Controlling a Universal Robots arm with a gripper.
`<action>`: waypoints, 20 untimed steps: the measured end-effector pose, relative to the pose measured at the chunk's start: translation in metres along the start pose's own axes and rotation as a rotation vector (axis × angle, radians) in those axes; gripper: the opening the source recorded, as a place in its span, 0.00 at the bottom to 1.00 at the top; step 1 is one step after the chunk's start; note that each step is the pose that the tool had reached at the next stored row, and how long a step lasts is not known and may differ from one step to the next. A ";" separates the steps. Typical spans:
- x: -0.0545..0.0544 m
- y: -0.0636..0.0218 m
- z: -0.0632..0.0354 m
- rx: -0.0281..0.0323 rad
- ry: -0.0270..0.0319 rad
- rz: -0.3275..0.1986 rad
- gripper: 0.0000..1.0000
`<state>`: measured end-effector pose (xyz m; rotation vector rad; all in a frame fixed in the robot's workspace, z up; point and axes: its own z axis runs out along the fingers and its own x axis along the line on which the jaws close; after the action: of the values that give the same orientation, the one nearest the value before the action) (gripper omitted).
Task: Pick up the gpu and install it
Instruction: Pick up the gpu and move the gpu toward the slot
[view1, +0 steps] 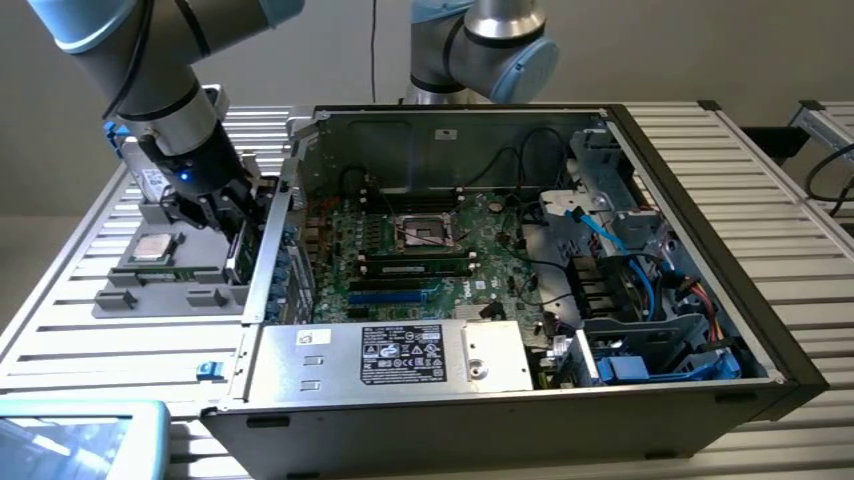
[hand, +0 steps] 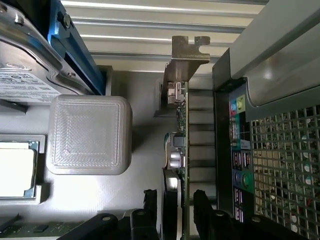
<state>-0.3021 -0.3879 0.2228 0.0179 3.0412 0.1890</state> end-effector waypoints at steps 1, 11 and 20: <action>0.000 0.0002 0.0003 -0.0003 0.0002 0.000 0.44; 0.000 0.0002 0.0006 -0.0015 0.0007 0.000 0.29; 0.000 -0.0010 0.0004 -0.0106 0.0016 0.001 0.28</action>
<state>-0.3021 -0.3888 0.2223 0.0189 3.0418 0.2052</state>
